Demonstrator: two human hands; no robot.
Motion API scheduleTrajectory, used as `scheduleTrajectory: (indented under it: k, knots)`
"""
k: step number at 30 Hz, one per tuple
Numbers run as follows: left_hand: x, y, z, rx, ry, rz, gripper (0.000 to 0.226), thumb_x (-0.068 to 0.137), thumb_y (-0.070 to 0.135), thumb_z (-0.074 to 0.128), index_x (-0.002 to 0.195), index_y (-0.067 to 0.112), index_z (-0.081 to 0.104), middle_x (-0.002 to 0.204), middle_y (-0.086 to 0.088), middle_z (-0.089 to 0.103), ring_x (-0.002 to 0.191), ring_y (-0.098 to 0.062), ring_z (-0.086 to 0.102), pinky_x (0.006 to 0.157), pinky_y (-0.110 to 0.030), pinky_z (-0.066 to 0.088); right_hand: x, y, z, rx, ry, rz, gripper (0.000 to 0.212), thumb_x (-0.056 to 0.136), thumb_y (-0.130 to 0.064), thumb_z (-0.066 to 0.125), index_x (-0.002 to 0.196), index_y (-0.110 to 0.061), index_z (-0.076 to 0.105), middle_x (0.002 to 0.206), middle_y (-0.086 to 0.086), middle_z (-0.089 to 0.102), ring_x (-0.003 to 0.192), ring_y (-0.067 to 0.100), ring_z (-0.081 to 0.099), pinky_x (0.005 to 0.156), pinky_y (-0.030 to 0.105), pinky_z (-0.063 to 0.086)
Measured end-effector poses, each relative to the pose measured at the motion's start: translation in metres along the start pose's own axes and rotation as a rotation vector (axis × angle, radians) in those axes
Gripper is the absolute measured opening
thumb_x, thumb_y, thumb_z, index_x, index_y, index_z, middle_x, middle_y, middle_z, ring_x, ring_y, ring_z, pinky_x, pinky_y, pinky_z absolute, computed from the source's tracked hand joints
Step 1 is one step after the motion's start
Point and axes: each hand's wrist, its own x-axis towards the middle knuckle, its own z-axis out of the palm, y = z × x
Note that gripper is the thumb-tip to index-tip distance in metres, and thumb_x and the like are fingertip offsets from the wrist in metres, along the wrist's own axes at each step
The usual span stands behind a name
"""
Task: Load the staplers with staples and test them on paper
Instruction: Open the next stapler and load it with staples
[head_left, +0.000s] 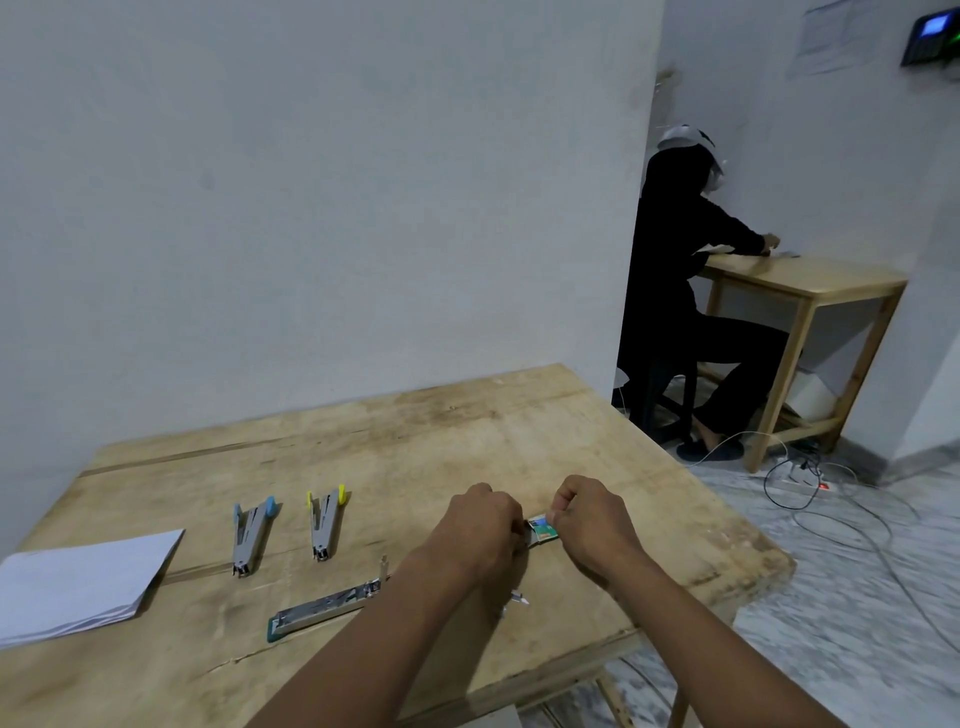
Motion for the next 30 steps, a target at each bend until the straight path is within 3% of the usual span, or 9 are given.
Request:
scheduleTrajectory:
  k: [5, 10, 15, 17, 19, 21, 24, 26, 30]
  knots:
    - [0.003, 0.006, -0.002, 0.02, 0.035, -0.053, 0.026, 0.089, 0.03, 0.062, 0.104, 0.01, 0.067, 0.109, -0.013, 0.064, 0.1, -0.03, 0.059, 0.076, -0.033, 0.043, 0.001, 0.001, 0.0, -0.016, 0.002, -0.012, 0.024, 0.089, -0.018, 0.066, 0.068, -0.022, 0.053, 0.081, -0.001, 0.065, 0.085, 0.022, 0.065, 0.078, 0.038, 0.058]
    - [-0.004, -0.009, -0.008, -0.386, 0.157, -0.218, 0.016, 0.084, 0.018, 0.069, 0.071, 0.018, 0.059, 0.086, -0.002, 0.073, 0.076, -0.014, 0.063, 0.062, -0.023, 0.046, 0.003, 0.003, 0.001, -0.023, 0.0, -0.008, 0.024, 0.09, -0.017, 0.064, 0.069, -0.023, 0.052, 0.082, -0.001, 0.064, 0.089, 0.022, 0.065, 0.078, 0.039, 0.058]
    - [-0.009, -0.022, -0.02, -0.831, 0.301, -0.329, 0.011, 0.09, -0.003, 0.057, 0.09, 0.007, 0.059, 0.078, -0.014, 0.069, 0.063, -0.023, 0.066, 0.057, -0.037, 0.061, 0.003, 0.003, 0.002, -0.03, -0.007, -0.008, 0.025, 0.088, -0.015, 0.063, 0.067, -0.023, 0.051, 0.086, 0.0, 0.067, 0.086, 0.023, 0.065, 0.078, 0.036, 0.056]
    - [-0.01, -0.021, -0.024, -0.8, 0.212, -0.312, 0.022, 0.09, -0.006, 0.047, 0.088, 0.009, 0.062, 0.073, -0.013, 0.065, 0.06, -0.024, 0.065, 0.055, -0.032, 0.059, 0.004, 0.003, 0.001, -0.035, -0.024, -0.014, 0.023, 0.088, -0.013, 0.061, 0.069, -0.023, 0.053, 0.087, 0.001, 0.067, 0.086, 0.024, 0.065, 0.078, 0.036, 0.056]
    - [-0.011, -0.018, -0.026, -0.676, 0.137, -0.3, 0.03, 0.086, -0.003, 0.043, 0.07, 0.01, 0.064, 0.066, -0.012, 0.065, 0.056, -0.024, 0.064, 0.054, -0.028, 0.056, 0.004, 0.002, -0.002, -0.036, -0.059, -0.025, 0.019, 0.09, -0.013, 0.057, 0.076, -0.024, 0.057, 0.09, 0.003, 0.066, 0.088, 0.024, 0.064, 0.077, 0.036, 0.055]
    - [-0.01, -0.016, -0.025, -0.518, 0.096, -0.294, 0.027, 0.083, 0.003, 0.043, 0.062, 0.008, 0.059, 0.068, -0.014, 0.064, 0.058, -0.027, 0.058, 0.054, -0.029, 0.044, 0.006, 0.0, -0.006, -0.034, -0.12, -0.038, 0.016, 0.093, -0.01, 0.053, 0.09, -0.021, 0.064, 0.099, 0.007, 0.067, 0.091, 0.023, 0.064, 0.072, 0.03, 0.053]
    - [-0.011, -0.015, -0.022, -0.325, 0.011, -0.316, 0.029, 0.09, 0.02, 0.04, 0.065, 0.007, 0.048, 0.076, -0.016, 0.058, 0.066, -0.028, 0.051, 0.056, -0.031, 0.032, 0.008, -0.004, -0.017, -0.095, -0.232, -0.057, 0.032, 0.091, -0.004, 0.049, 0.114, -0.013, 0.068, 0.118, 0.011, 0.067, 0.096, 0.02, 0.061, 0.072, 0.023, 0.048]
    - [-0.013, -0.011, -0.021, -0.236, -0.048, -0.363, 0.032, 0.091, 0.035, 0.043, 0.068, 0.012, 0.048, 0.083, -0.014, 0.059, 0.074, -0.025, 0.057, 0.057, -0.029, 0.034, 0.01, -0.005, -0.023, -0.175, -0.307, -0.079, 0.039, 0.085, -0.003, 0.053, 0.12, -0.013, 0.067, 0.122, 0.01, 0.066, 0.102, 0.02, 0.062, 0.077, 0.023, 0.048]
    - [-0.013, -0.005, -0.014, -0.071, -0.071, -0.373, 0.035, 0.083, 0.047, 0.063, 0.09, 0.013, 0.057, 0.094, -0.007, 0.064, 0.088, -0.023, 0.063, 0.062, -0.028, 0.042, 0.009, -0.003, -0.024, -0.269, -0.374, -0.128, 0.047, 0.079, -0.001, 0.062, 0.122, -0.02, 0.064, 0.121, 0.007, 0.066, 0.098, 0.016, 0.062, 0.065, 0.017, 0.044]
